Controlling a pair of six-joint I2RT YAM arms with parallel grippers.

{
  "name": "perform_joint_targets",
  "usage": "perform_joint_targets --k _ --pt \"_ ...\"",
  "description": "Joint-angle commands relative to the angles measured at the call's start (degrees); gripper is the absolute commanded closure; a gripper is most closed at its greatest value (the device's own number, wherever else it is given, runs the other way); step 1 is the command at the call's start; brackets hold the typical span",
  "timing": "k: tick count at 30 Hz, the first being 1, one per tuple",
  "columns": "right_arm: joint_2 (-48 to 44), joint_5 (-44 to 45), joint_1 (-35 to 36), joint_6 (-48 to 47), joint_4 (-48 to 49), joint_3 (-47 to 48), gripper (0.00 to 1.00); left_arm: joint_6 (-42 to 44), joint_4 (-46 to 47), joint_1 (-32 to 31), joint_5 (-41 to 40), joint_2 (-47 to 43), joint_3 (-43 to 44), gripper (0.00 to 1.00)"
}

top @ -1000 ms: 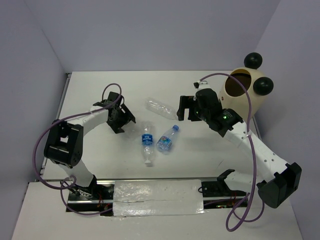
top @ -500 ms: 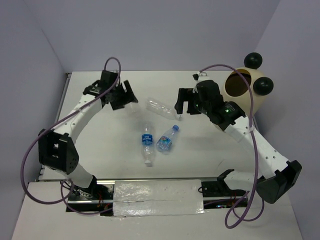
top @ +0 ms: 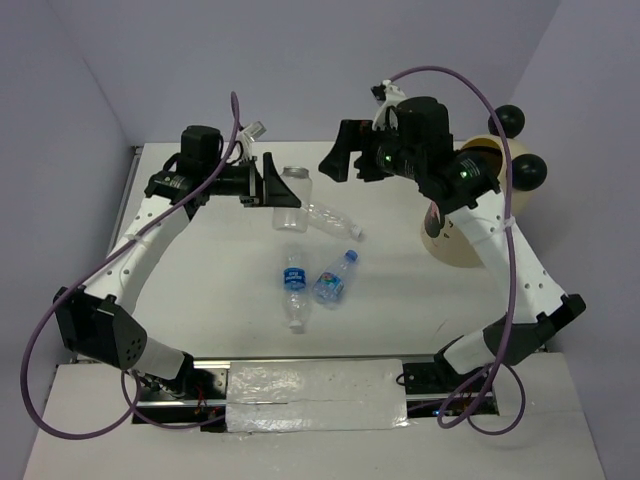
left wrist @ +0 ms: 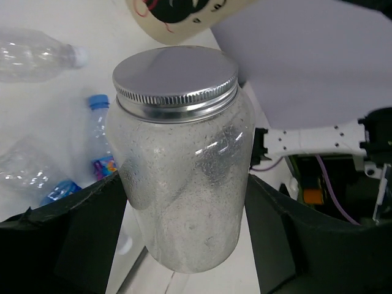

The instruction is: Put the plastic bottles in the bin

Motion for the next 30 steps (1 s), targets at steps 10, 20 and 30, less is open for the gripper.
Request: perform_joint_targets --k 10,20,30 --pt "8.9 -16.4 0.5 8.7 4.1 6.0 0.0 -1.2 9.0 -0.1 13.8 -2.8 -0.5 0.29" --pt "10.0 -20.7 1.1 10.2 6.6 2.0 0.0 -0.3 8.7 -0.1 14.0 -3.0 -1.2 0.3" --pt "11.6 -22.5 3.0 11.7 8.5 0.7 0.0 0.3 8.3 -0.1 13.9 -2.8 -0.7 0.3"
